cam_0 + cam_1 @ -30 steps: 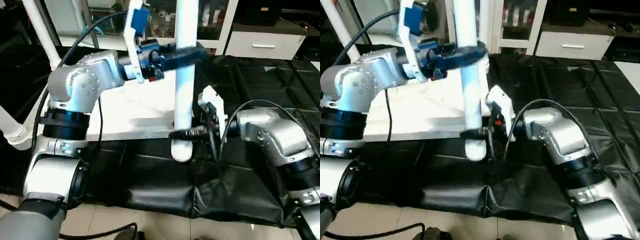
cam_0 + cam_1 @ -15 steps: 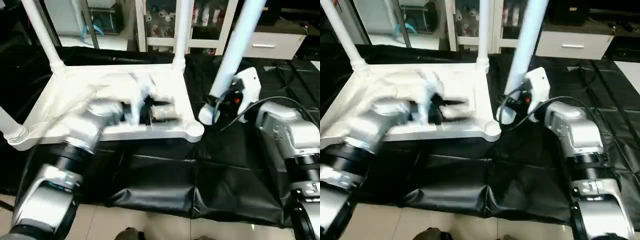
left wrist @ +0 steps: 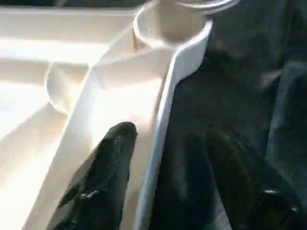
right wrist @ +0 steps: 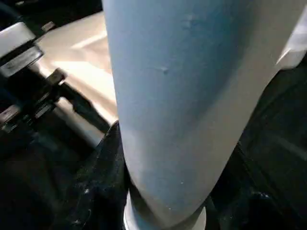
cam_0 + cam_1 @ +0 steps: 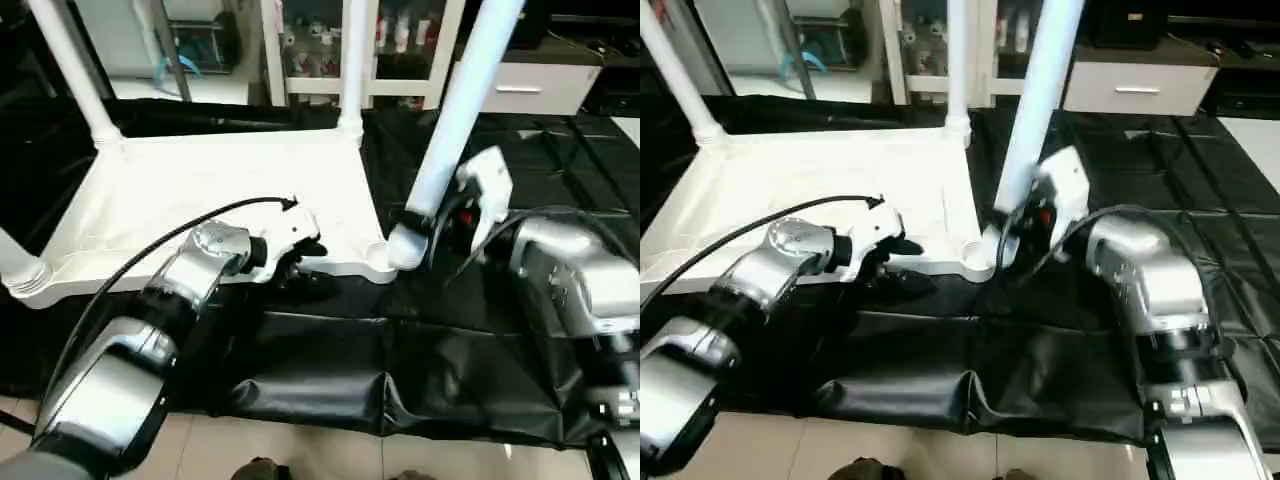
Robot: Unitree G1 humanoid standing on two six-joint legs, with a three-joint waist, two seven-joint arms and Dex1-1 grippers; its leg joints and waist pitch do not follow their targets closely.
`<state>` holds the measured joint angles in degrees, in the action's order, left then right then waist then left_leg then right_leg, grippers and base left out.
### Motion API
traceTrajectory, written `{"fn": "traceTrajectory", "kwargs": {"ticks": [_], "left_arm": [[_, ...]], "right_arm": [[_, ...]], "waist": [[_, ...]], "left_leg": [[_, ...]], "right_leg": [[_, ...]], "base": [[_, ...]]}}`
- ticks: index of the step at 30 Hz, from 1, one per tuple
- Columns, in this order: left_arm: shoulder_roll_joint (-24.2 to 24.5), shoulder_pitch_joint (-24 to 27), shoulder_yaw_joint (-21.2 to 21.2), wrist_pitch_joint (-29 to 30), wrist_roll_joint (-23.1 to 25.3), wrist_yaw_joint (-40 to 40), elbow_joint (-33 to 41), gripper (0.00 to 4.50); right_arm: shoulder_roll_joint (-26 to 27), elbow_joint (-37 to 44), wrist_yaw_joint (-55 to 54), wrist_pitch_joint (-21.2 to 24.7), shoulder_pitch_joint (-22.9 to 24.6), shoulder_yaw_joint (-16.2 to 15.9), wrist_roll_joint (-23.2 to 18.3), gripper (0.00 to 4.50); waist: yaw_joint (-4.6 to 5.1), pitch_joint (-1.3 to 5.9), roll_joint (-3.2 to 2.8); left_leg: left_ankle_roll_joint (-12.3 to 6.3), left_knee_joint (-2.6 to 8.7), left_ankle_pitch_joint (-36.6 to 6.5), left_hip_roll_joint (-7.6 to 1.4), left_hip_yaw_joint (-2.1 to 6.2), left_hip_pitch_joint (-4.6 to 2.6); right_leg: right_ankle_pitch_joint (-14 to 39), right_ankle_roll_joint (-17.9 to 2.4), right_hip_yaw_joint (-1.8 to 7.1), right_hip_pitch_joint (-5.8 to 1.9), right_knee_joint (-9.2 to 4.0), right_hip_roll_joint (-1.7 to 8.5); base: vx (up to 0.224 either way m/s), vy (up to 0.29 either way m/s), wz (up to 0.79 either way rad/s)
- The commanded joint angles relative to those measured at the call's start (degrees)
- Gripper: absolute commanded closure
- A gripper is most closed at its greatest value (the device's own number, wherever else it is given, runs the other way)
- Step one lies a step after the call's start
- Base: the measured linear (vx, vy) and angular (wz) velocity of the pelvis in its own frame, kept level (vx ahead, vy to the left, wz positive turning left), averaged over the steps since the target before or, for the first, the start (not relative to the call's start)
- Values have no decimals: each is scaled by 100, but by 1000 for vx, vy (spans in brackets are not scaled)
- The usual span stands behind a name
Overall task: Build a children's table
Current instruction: Insert table leg to table base
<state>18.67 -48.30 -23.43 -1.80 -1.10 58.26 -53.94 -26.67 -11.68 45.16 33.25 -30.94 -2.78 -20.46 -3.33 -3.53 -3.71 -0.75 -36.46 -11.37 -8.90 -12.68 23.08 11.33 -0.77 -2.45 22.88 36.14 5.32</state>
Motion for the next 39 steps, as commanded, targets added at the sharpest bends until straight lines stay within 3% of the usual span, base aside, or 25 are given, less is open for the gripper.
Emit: {"fn": "traceTrajectory", "kwargs": {"ticks": [1, 10, 12, 13, 14, 16, 18, 25, 29, 31, 33, 39], "left_arm": [[-28, -137, 16, -136, 140, -25, -223, 201], [-15, -450, 18, -391, 307, 213, -895, 288], [-34, -529, 60, -453, 316, 241, -1052, 288], [-45, -566, 88, -455, 303, 273, -1115, 314], [-45, -566, 88, -455, 303, 273, -1115, 314], [-92, -696, 71, -570, 456, 407, -1394, 332], [-102, -718, 34, -613, 523, 411, -1456, 345], [-141, -722, -88, -681, 699, 396, -1561, 404], [-131, -570, -232, -903, 937, 389, -1704, 424], [-171, -408, -132, -952, 940, 519, -1721, 439], [-179, -312, -130, -959, 969, 584, -1690, 446], [-179, 233, 14, -756, 697, 982, -1085, 450]], "right_arm": [[-73, 232, 78, 69, -19, 5, -53, 265], [-171, 348, 245, 163, -14, -55, -71, 265], [-192, 369, 273, 174, -3, -64, -75, 265], [-203, 374, 291, 176, 3, -70, -75, 265], [-203, 374, 291, 176, 3, -70, -75, 265], [-223, 482, 315, 226, 51, -78, -67, 265], [-226, 521, 318, 243, 64, -71, -66, 265], [-262, 627, 331, 269, 107, -30, -80, 265], [-109, 466, 80, 46, -58, 202, -51, 265], [-20, 482, -13, 30, -104, 296, -86, 265], [-3, 495, -28, 53, -106, 306, -96, 265], [14, 567, 33, 111, -94, 202, -99, 265]], "waist": [[0, 509, 34], [-7, 504, 11], [-8, 501, 19], [-3, 500, -2], [-6, 502, 3], [-8, 503, -48], [-3, 500, -23], [4, 490, -48], [15, 496, -41], [16, 492, 10], [14, 490, -14], [11, 480, 9]], "left_leg": [[-105, 436, -774, -402, 260, -213], [-104, 445, -821, -420, 260, -230], [-105, 444, -850, -413, 257, -230], [-98, 447, -871, -415, 256, -234], [-100, 445, -868, -418, 257, -233], [-69, 444, -936, -417, 263, -237], [-107, 451, -887, -426, 271, -223], [-106, 456, -970, -433, 272, -226], [-82, 461, -966, -431, 273, -227], [-124, 461, -928, -426, 265, -218], [-156, 463, -896, -436, 262, -224], [-177, 479, -986, -447, 250, -222]], "right_leg": [[-26, -1599, 193, -276, -356, 375], [12, -1651, 192, -257, -354, 387], [18, -1670, 192, -259, -363, 387], [-2, -1675, 190, -259, -363, 384], [-28, -1687, 190, -264, -358, 390], [-1, -1696, 188, -269, -359, 389], [-90, -1700, 191, -283, -357, 401], [108, -1693, 193, -271, -387, 404], [89, -1675, 198, -261, -382, 405], [99, -1678, 197, -266, -386, 407], [186, -1657, 198, -257, -389, 412], [660, -1543, 201, -236, -429, 429]], "base": [[0, 0, 0], [0, 0, 0], [0, 0, 0], [0, 0, 0], [0, 0, 0], [0, 0, 0], [0, 0, 0], [0, 0, 0], [0, 0, 0], [0, 0, 0], [0, 0, 0], [0, 0, 0]]}}
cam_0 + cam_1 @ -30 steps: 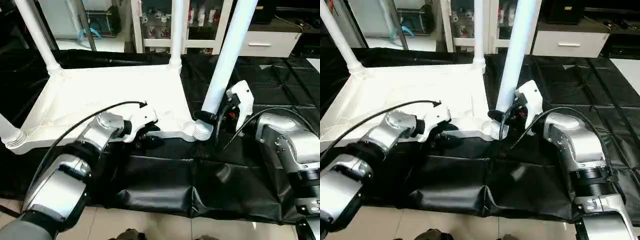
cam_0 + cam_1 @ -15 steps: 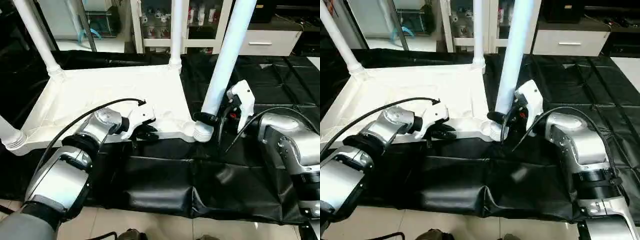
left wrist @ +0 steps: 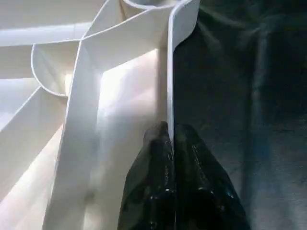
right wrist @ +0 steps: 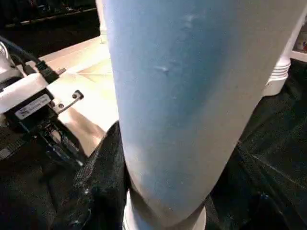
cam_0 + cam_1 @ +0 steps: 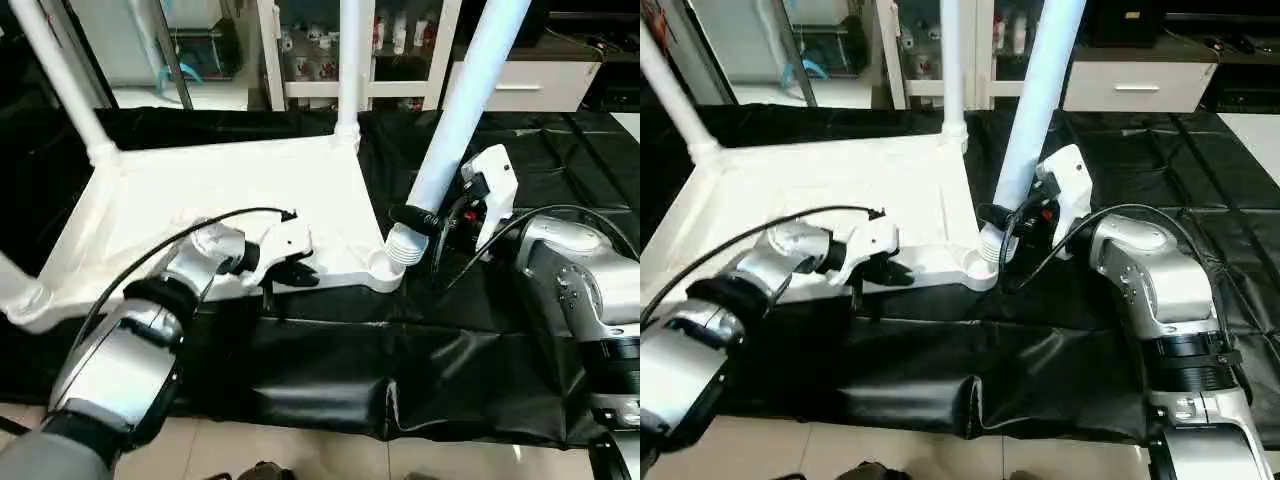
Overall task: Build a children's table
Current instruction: Insert table leg to table base
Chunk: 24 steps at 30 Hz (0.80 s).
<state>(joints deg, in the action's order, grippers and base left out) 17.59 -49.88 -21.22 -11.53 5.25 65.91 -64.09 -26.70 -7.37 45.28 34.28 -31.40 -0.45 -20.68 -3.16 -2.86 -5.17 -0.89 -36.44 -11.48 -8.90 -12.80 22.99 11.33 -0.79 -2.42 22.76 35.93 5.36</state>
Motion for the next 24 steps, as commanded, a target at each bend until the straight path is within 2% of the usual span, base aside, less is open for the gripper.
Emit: {"fn": "traceTrajectory", "kwargs": {"ticks": [1, 3, 4, 6, 10, 11, 12, 15, 19, 22, 23, 24], "left_arm": [[-67, 443, -194, 243, 36, 228, 28, 450], [-54, 585, -150, 369, 13, 215, 315, 450], [-26, 663, -142, 401, 15, 228, 487, 450], [3, 725, -148, 420, 10, 233, 631, 450], [61, 1008, -54, 516, -53, 199, 1270, 450], [45, 1071, 5, 674, -121, 212, 1417, 421], [42, 1072, 10, 679, -118, 193, 1421, 392], [48, 1046, 10, 609, 17, -33, 1395, 386], [98, 1053, -25, 668, 92, 21, 1463, 380], [93, 1048, -11, 750, 79, 69, 1467, 380], [83, 1033, 7, 788, 64, 74, 1464, 412], [54, 1004, 56, 850, 16, 72, 1431, 418]], "right_arm": [[19, 143, 33, 23, -44, -37, -84, 265], [15, 185, 89, 66, -7, -65, -97, 265], [16, 219, 102, 85, 20, -84, -91, 265], [18, 239, 110, 99, 40, -104, -87, 265], [50, 289, 93, 127, 99, -129, -86, 265], [63, 292, 83, 141, 106, -124, -93, 265], [65, 289, 83, 139, 106, -125, -92, 265], [96, 281, 77, 156, 79, -132, -85, 265], [106, 285, 86, 182, 47, -140, -89, 265], [105, 279, 94, 182, 43, -148, -87, 265], [79, 279, 129, 179, 45, -189, -61, 265], [13, 291, 209, 169, 63, -284, 3, 265]], "waist": [[-7, 411, 139], [2, 401, 125], [6, 404, 165], [0, 404, 139], [13, 398, 144], [13, 407, 136], [12, 408, 137], [12, 408, 138], [16, 381, 133], [34, 380, 134], [40, 382, 120], [45, 382, 124]], "left_leg": [[-146, 482, -1018, -450, 266, -216], [-92, 497, -1117, -453, 269, -220], [-62, 511, -1168, -461, 273, -226], [-35, 516, -1171, -461, 278, -223], [-3, 535, -1169, -464, 281, -217], [-10, 532, -1129, -462, 274, -228], [-23, 527, -1082, -451, 267, -225], [-55, 529, -1033, -446, 265, -216], [62, 557, -1299, -450, 277, -228], [133, 570, -1378, -449, 286, -230], [149, 572, -1385, -448, 286, -237], [143, 571, -1375, -446, 284, -234]], "right_leg": [[790, -1500, 198, -210, -418, 421], [951, -1449, 202, -195, -432, 413], [1026, -1406, 204, -192, -441, 412], [1062, -1358, 209, -186, -435, 417], [1045, -1307, 214, -176, -439, 416], [995, -1302, 214, -168, -438, 410], [954, -1305, 211, -165, -437, 401], [891, -1289, 213, -163, -445, 396], [1294, -1202, 219, -149, -486, 407], [1398, -1156, 221, -147, -490, 407], [1359, -1154, 222, -137, -493, 401], [1295, -1171, 225, -138, -491, 401]], "base": [[0, 0, 0], [0, 0, 0], [0, 0, 0], [0, 0, 0], [0, 0, 0], [0, 0, 0], [0, 0, 0], [0, 0, 0], [0, 0, 0], [0, 0, 0], [0, 0, 0], [0, 0, 0]]}}
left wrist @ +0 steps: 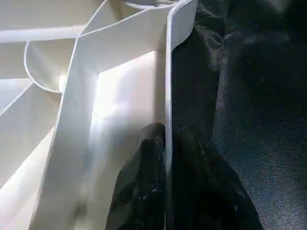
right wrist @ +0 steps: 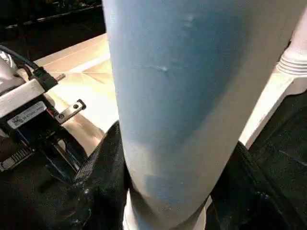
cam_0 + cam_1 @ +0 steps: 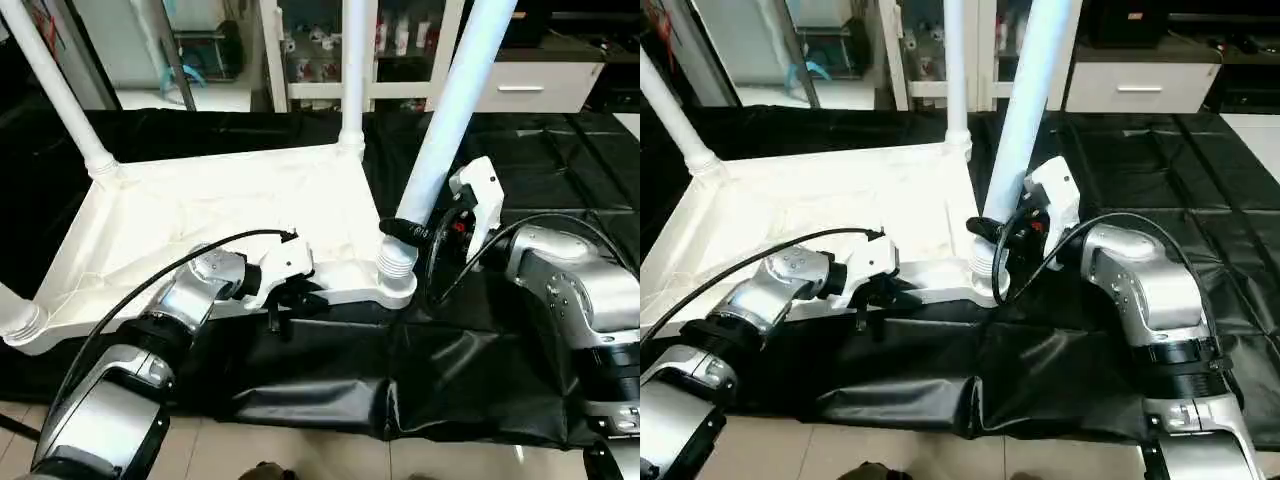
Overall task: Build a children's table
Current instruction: Insert table leg to table base
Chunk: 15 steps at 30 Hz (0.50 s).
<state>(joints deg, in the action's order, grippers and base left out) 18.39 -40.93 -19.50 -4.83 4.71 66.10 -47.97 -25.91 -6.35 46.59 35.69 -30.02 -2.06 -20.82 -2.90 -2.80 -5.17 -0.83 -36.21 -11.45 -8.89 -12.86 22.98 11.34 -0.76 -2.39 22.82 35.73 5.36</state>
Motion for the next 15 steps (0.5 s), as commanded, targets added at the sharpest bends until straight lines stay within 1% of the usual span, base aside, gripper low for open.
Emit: {"fn": "traceTrajectory", "kwargs": {"ticks": [1, 2, 5, 8, 9, 13, 15], "left_arm": [[-31, 106, -107, 190, 62, 52, -183, 416], [-45, 99, -88, 218, 29, 96, -200, 419], [-91, 109, -24, 305, -63, 227, -223, 448], [-115, 128, 17, 357, -98, 240, -200, 450], [-133, 146, 37, 376, -104, 214, -172, 450], [-145, 158, 37, 382, -65, 182, -155, 450], [-154, 163, 53, 418, -59, 194, -151, 450]], "right_arm": [[-78, 194, 92, 27, -70, -140, 27, 265], [-100, 209, 112, 24, -51, -167, 52, 265], [-146, 214, 108, -10, -10, -210, 144, 265], [-132, 188, 78, -36, 9, -223, 181, 265], [-106, 158, 61, -46, 33, -263, 196, 265], [-70, 66, 42, -37, 29, -330, 205, 265], [-59, -9, 66, 16, 13, -381, 227, 265]], "waist": [[21, 379, 123], [20, 377, 125], [15, 376, 130], [20, 384, 132], [22, 389, 150], [11, 393, 140], [3, 394, 134]], "left_leg": [[137, 543, -1365, -443, 283, -239], [131, 540, -1346, -444, 279, -237], [86, 536, -1322, -445, 281, -224], [55, 538, -1259, -446, 282, -223], [18, 534, -1183, -447, 279, -223], [-93, 528, -1025, -449, 269, -216], [-100, 534, -1028, -456, 269, -222]], "right_leg": [[1242, -1192, 219, -148, -470, 394], [1213, -1206, 223, -146, -467, 399], [1248, -1214, 225, -154, -477, 409], [1182, -1219, 221, -159, -467, 403], [1082, -1236, 219, -161, -459, 400], [919, -1274, 211, -166, -453, 398], [940, -1273, 210, -165, -456, 400]], "base": [[0, 0, 0], [0, 0, 0], [0, 0, 0], [0, 0, 0], [0, 0, 0], [0, 0, 0], [0, 0, 0]]}}
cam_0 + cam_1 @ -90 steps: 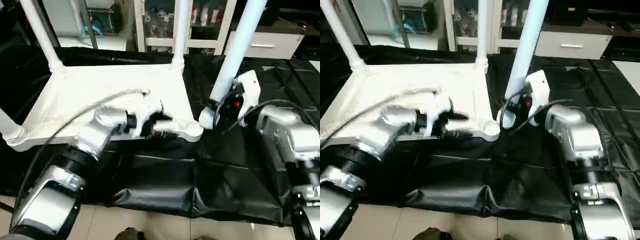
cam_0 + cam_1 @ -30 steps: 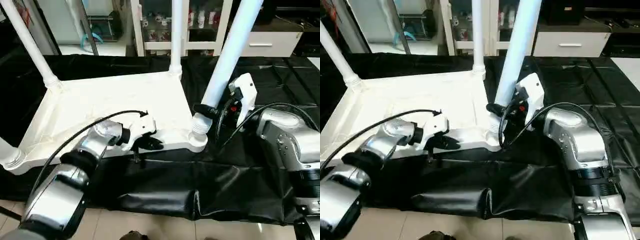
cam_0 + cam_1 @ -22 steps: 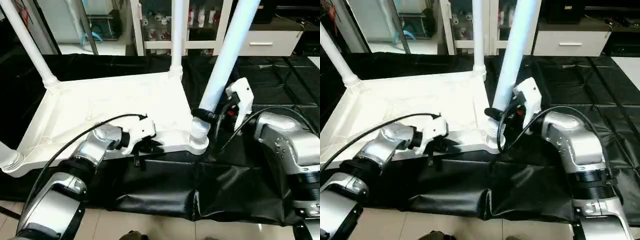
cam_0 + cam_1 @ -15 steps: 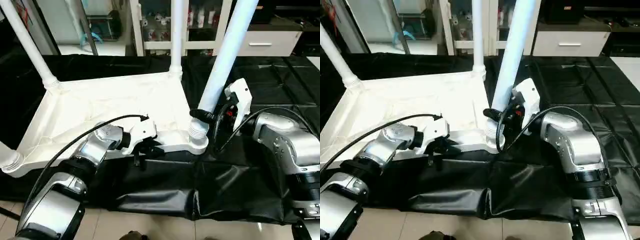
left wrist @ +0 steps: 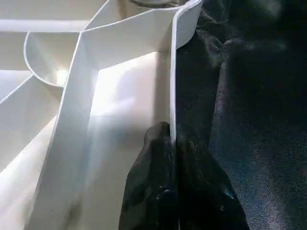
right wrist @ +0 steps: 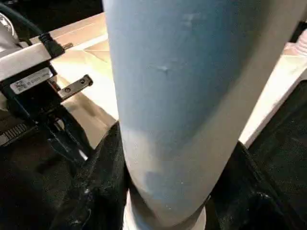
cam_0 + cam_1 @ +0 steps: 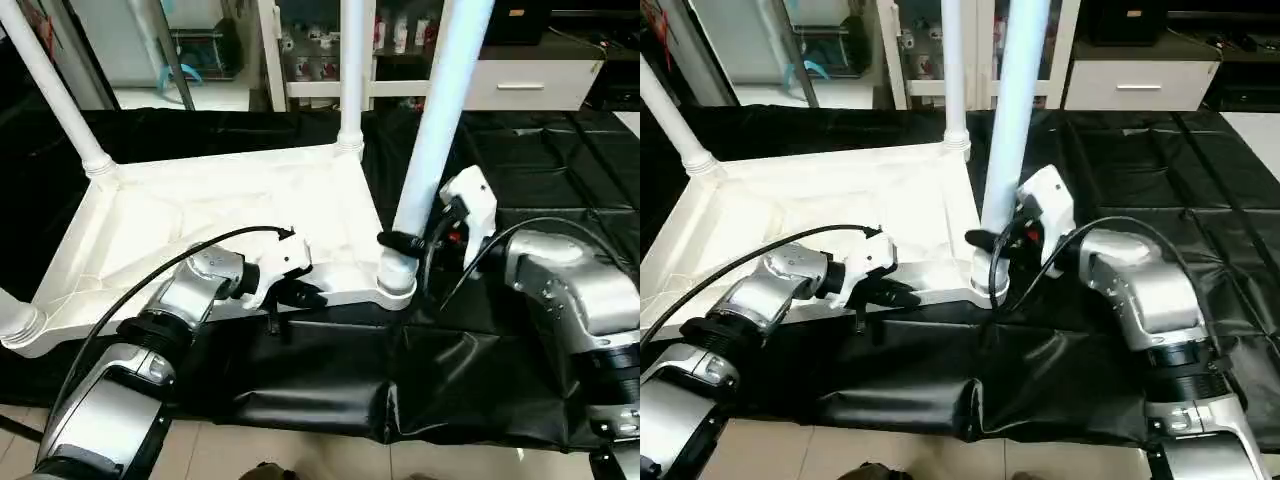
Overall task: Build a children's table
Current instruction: Insert table leg to table base
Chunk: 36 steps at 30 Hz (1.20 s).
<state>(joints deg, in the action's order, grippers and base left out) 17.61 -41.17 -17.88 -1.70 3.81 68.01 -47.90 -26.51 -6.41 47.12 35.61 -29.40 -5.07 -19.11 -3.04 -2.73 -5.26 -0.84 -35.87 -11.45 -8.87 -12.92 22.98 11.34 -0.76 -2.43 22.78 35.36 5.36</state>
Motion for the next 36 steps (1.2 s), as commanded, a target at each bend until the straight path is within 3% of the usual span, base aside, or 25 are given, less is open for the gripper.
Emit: {"fn": "traceTrajectory", "kwargs": {"ticks": [1, 2, 3, 10, 14, 17, 18, 24, 29, 30, 36], "left_arm": [[-79, 187, -100, 117, 33, 7, -158, 450], [-76, 189, -90, 125, 34, 15, -154, 450], [-71, 189, -83, 138, 42, 23, -151, 450], [-59, 170, -39, 165, 20, 51, -118, 450], [-42, 186, -32, 186, 18, 67, -71, 450], [-25, 196, -32, 187, 33, 56, -58, 450], [-23, 194, -28, 189, 42, 44, -58, 450], [-23, 183, -3, 182, 54, 25, -62, 450], [-29, 162, -12, 168, 68, 29, -81, 450], [-37, 149, -15, 159, 73, 30, -98, 450], [-24, 157, -34, 164, 82, 84, -74, 450]], "right_arm": [[-1, -16, 44, 31, -51, -108, 65, 265], [2, -11, 64, 50, -53, -121, 57, 265], [2, -5, 90, 79, -56, -134, 43, 265], [17, -387, 104, -12, -191, -324, 231, 265], [-76, -483, 188, 10, -237, -419, 344, 265], [-179, -443, 302, 158, -235, -434, 301, 265], [-223, -388, 358, 232, -219, -431, 255, 265], [-374, -164, 504, 380, -88, -442, 175, 265], [-329, -224, 468, 406, -104, -352, 125, 265], [-247, -333, 427, 413, -146, -296, 80, 265], [60, -906, 188, 364, -274, -91, 16, 265]], "waist": [[16, 387, 143], [16, 387, 143], [11, 385, 188], [38, 371, 170], [38, 378, 181], [35, 380, 182], [33, 383, 208], [7, 391, 197], [-2, 402, 193], [-5, 398, 166], [23, 391, 186]], "left_leg": [[-99, 501, -1028, -458, 276, -222], [-86, 502, -1049, -458, 275, -227], [-97, 501, -1044, -459, 278, -215], [-21, 518, -1161, -456, 282, -226], [-15, 523, -1151, -461, 279, -232], [-26, 521, -1145, -461, 274, -231], [-43, 519, -1124, -463, 273, -225], [-73, 515, -1078, -468, 275, -228], [-93, 511, -1006, -471, 272, -231], [-88, 512, -1045, -466, 272, -230], [28, 535, -1224, -467, 276, -234]], "right_leg": [[941, -1273, 213, -162, -418, 400], [966, -1268, 212, -160, -419, 397], [999, -1272, 217, -174, -413, 412], [1224, -1220, 220, -151, -445, 409], [1060, -1235, 219, -158, -429, 403], [1001, -1260, 220, -162, -430, 406], [966, -1265, 220, -172, -427, 405], [937, -1260, 220, -176, -432, 411], [808, -1292, 213, -172, -418, 406], [845, -1296, 213, -169, -422, 406], [1015, -1303, 211, -161, -437, 406]], "base": [[0, 0, 0], [0, 0, 0], [0, 0, 0], [0, 0, 0], [0, 0, 0], [0, 0, 0], [0, 0, 0], [0, 0, 0], [0, 0, 0], [0, 0, 0], [0, 0, 0]]}}
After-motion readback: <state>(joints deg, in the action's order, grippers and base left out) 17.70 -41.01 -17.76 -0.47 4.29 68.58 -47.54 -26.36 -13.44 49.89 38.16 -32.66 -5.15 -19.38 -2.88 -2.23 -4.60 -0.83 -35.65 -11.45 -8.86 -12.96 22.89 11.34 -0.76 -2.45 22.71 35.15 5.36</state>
